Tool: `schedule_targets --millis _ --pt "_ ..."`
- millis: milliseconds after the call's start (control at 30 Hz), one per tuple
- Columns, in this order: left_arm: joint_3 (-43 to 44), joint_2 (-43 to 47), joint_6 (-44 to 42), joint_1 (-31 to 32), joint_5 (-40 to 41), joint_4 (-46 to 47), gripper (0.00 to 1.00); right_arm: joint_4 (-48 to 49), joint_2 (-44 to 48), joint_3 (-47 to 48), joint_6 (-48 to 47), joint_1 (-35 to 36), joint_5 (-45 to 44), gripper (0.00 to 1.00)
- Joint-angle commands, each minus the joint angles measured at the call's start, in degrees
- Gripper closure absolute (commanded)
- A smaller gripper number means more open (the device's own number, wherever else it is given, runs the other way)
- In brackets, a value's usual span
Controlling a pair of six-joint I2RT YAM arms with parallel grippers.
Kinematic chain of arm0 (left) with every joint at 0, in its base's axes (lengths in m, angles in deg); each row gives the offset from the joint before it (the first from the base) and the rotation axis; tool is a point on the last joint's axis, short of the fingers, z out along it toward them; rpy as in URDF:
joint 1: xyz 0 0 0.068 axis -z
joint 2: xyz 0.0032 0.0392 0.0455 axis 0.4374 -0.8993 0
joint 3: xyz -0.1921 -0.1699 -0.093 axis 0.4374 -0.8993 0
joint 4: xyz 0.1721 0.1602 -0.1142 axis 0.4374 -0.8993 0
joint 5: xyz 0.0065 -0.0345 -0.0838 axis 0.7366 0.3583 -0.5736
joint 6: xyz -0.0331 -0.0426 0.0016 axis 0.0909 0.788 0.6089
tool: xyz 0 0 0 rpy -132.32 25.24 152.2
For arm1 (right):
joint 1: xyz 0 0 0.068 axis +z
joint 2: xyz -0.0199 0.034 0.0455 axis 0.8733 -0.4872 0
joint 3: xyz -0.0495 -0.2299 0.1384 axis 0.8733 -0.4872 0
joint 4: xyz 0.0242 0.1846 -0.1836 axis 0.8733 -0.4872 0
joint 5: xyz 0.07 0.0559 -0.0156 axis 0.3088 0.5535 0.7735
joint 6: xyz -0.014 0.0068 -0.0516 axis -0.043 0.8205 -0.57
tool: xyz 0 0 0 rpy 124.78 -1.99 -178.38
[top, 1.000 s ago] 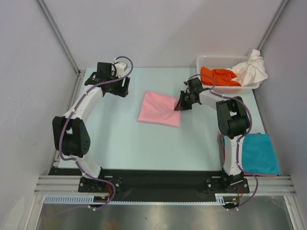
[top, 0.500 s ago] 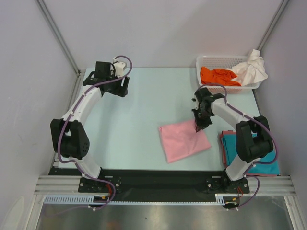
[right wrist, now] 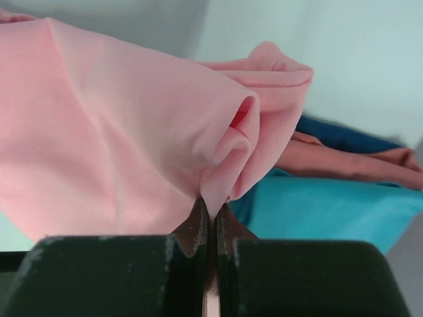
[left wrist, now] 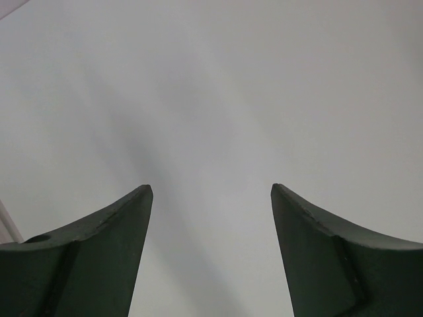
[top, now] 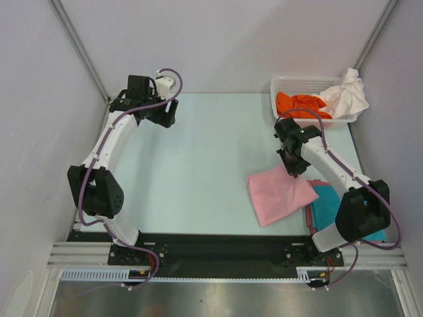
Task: Fold and stack the t-shirts
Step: Neatly place the folded tshirt to the corner
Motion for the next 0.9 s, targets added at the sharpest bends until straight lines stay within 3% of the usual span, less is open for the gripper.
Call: schedule_targets --millis 0,100,367,600,767,867 --pt "3.63 -0.51 -2.06 -0.43 -2.73 -2.92 0.21 -8.12 3.61 0.53 -5.48 0.69 -8.35 1.0" --pt "4.24 -0.51 -2.41 -0.43 -3.62 -3.19 0.22 -10.77 7.46 -0.01 -4.53 1.48 -7.93 1.0" --pt "5.65 -1.91 -2.41 -0.78 -5.02 -2.75 0.23 -19.82 14.59 1.57 -1.0 2.71 -17.32 1.0" --pt "5.83 -2.79 -2.41 -0.95 -5.11 -1.96 0.23 -25.01 21.62 2.71 -6.71 2.01 -26.72 1.0" --pt "5.56 -3.23 -2.41 -1.13 -4.85 -1.87 0.23 -25.1 26.11 6.49 -13.64 -0.53 -23.93 1.0" --pt "5.3 -3.32 -2.76 -1.3 -3.62 -1.52 0.23 -25.02 29.18 3.53 -18.46 -3.78 -23.31 1.0"
